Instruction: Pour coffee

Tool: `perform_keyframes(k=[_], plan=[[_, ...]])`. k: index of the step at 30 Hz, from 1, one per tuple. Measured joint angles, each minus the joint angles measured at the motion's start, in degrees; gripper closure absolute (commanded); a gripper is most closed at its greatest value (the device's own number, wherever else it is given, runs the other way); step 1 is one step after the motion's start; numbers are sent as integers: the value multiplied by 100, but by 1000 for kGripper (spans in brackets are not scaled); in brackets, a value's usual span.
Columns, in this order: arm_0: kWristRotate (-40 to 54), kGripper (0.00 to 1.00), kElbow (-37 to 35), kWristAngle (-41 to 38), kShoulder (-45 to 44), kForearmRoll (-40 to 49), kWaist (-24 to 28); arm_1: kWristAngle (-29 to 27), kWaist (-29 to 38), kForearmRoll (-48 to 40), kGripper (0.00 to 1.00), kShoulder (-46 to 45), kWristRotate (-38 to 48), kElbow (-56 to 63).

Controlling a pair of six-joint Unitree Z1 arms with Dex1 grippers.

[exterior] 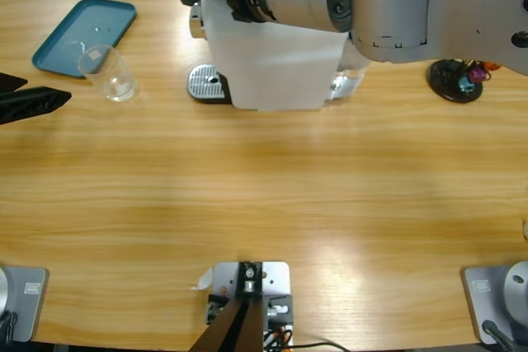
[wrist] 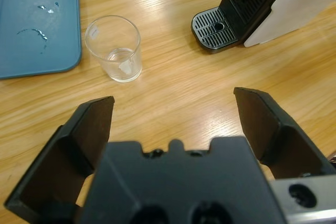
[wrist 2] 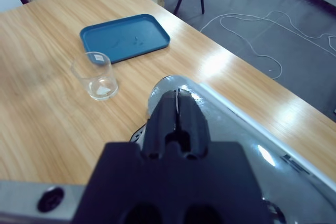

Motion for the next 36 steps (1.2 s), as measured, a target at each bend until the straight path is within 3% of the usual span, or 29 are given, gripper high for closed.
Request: perform_keyframes(k=[4, 5, 7, 8, 11, 17, 20, 27, 29, 36], plan=[[0, 0, 0, 7, 38, 0, 0, 0, 18, -1, 1000, -179, 3, 160], [0, 0, 0, 22, 45, 0, 0, 0, 23, 1, 861, -265, 2, 244], [0, 0, 0, 63, 56, 0, 0, 19, 23, 104, 435, -483, 2, 398], [0, 0, 0, 80, 57, 0, 0, 70, 23, 281, 276, -622, 1, 449], [0, 0, 0, 98, 57, 0, 0, 176, 23, 1184, 39, -1174, -9, 426], [0, 0, 0, 138, 67, -5, -1, 463, 23, 3287, 4, -2662, -147, 419], [0, 4, 0, 172, 181, -22, -2, 557, 23, 3937, 3, -3306, -172, 688], [335, 29, 70, 402, 654, -966, -7, 662, 23, 4173, 0, -4312, -169, 1657], [348, 77, 98, 781, 898, -1189, -7, 672, 23, 4171, 0, -4415, -165, 1813], [-87, 79, 559, 1279, 1043, -1636, -7, 733, 23, 3906, 0, -4530, -143, 2232]])
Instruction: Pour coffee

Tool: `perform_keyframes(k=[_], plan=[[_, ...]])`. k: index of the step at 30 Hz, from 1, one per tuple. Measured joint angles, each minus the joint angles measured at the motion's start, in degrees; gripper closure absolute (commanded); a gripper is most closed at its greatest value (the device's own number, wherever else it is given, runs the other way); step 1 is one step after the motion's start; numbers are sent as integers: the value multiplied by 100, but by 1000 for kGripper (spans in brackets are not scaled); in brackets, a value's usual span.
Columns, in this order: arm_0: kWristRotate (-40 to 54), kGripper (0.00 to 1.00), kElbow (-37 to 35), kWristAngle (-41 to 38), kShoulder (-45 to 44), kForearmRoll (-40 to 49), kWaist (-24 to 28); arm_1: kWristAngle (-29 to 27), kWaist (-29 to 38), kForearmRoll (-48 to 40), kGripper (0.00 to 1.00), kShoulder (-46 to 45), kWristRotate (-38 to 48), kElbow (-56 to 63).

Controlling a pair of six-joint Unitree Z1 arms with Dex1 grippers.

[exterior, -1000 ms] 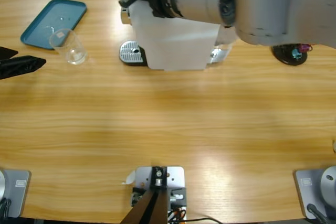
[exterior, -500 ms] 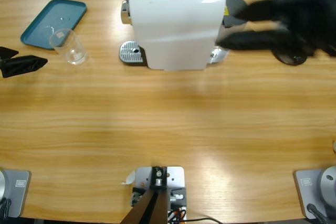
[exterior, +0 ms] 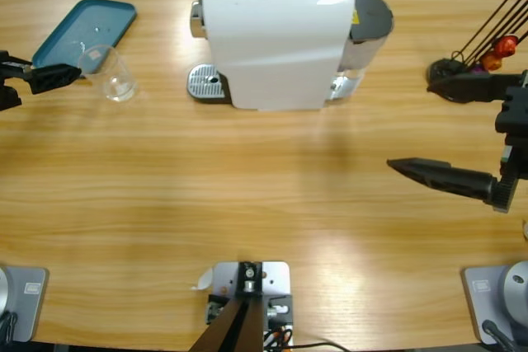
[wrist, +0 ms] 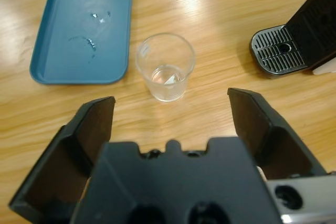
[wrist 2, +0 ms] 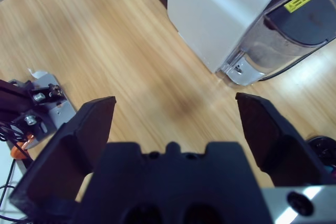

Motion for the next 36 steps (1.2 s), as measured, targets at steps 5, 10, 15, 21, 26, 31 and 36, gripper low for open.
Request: perform_keyframes(k=[5, 10, 15, 21, 26, 31, 36], plan=[[-107, 69, 254, 18, 148, -543, 0, 79, 0, -143, 0, -32, 34, 243], [-139, 53, 438, 17, 573, -1255, 0, 105, 0, -247, 0, -88, 37, 459], [-172, 20, 498, 17, 1126, -1817, 49, 105, 0, -303, 0, -213, 43, 619], [-217, 18, 540, 17, 1429, -1998, 316, 105, 0, -480, 0, -274, 43, 734], [-217, 4, 553, -60, 1644, -2219, 413, 105, 0, -520, 0, -275, 44, 748], [-228, 4, 559, -197, 1978, -2609, 429, 105, 0, -521, 0, -275, 56, 748], [-228, 4, 566, -209, 2257, -2952, 512, 105, 0, -523, 0, -275, 72, 749]])
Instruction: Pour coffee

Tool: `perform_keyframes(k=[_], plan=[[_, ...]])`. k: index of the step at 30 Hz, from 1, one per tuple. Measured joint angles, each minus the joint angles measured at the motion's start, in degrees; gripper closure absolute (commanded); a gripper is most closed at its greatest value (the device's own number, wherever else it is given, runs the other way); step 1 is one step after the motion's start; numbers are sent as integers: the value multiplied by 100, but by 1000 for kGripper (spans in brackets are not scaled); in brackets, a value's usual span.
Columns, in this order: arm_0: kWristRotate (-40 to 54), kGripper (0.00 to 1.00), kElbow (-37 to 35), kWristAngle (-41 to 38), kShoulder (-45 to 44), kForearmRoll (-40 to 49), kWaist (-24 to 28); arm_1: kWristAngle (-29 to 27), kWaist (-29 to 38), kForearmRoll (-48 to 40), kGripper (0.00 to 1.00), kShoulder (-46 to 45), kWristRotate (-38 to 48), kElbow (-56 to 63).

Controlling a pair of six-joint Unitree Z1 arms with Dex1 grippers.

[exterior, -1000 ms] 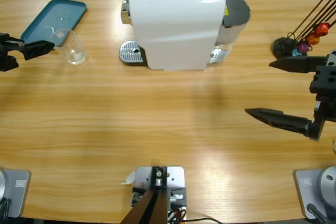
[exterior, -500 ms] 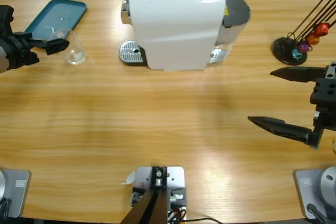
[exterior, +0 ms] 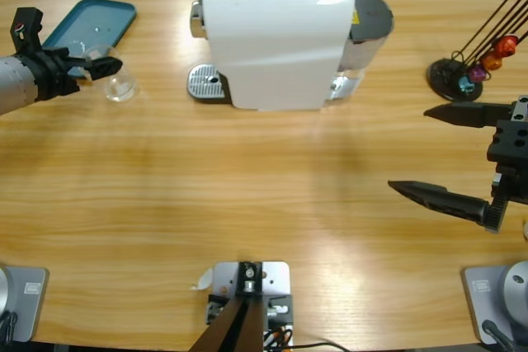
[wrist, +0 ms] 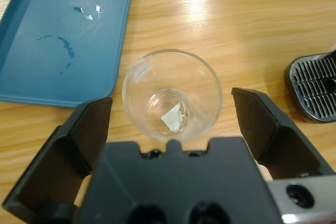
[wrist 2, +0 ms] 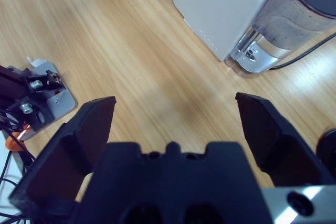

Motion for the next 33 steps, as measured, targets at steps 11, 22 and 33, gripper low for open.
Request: perform_keyframes(k=[11, 22, 33], plan=[[-20, 9, 27, -104, 409, -447, 66, 0, 0, -107, 0, 0, 37, 82], [-183, 13, 315, -153, 838, -1136, 67, 0, 0, -119, 4, -3, 61, 109], [-188, 1000, 344, -153, 1075, -1487, 78, 0, 0, -119, 4, -9, 73, 117]])
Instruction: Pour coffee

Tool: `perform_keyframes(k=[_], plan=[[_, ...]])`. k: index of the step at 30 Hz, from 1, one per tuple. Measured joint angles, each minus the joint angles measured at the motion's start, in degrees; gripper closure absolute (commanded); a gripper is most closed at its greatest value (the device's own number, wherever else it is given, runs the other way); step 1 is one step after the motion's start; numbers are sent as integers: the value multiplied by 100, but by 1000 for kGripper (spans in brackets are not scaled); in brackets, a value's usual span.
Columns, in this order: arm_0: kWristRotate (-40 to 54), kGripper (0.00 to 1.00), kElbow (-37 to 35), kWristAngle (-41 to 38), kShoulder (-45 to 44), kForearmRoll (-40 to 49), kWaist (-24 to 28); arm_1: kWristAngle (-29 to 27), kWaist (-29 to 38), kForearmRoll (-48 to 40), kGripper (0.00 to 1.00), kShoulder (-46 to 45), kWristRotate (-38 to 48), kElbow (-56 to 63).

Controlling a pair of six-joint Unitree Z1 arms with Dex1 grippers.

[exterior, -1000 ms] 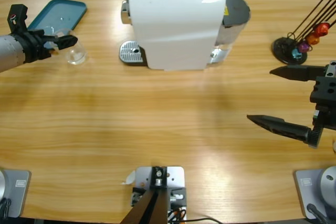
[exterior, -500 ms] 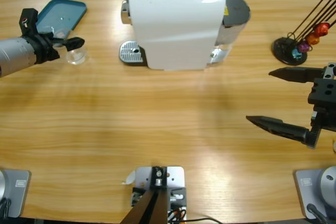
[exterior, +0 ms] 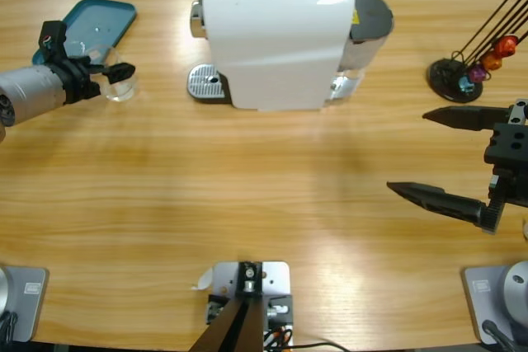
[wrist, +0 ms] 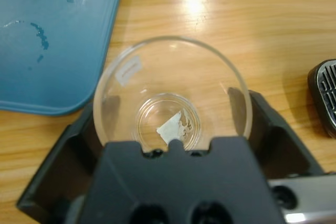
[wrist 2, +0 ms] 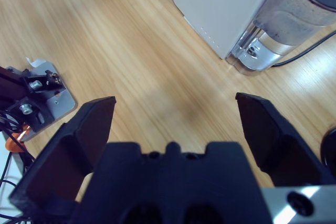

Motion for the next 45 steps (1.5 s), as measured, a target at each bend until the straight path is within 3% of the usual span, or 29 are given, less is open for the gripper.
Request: perform_keyframes(k=[12, 18, 23, 29, 36, 45], plan=[[14, 1000, 155, -604, -3, -312, 166, 0, 0, -27, 9, -1, 0, 25], [588, 1000, 190, -956, -360, -322, -55, 0, 0, -62, 9, -1, 0, 34], [1036, 1000, -239, -1347, -660, -58, -218, 0, 0, -71, 9, -1, 0, 58], [1202, 1000, -905, -1864, -350, 375, -414, 0, 0, -82, 9, -1, 0, 120], [1300, 1000, -1061, -2015, 261, 401, -521, 0, 0, -105, 9, -6, 0, 123], [1301, 1000, -1347, -2130, 405, 401, -742, 0, 0, -111, 9, -6, 0, 123]])
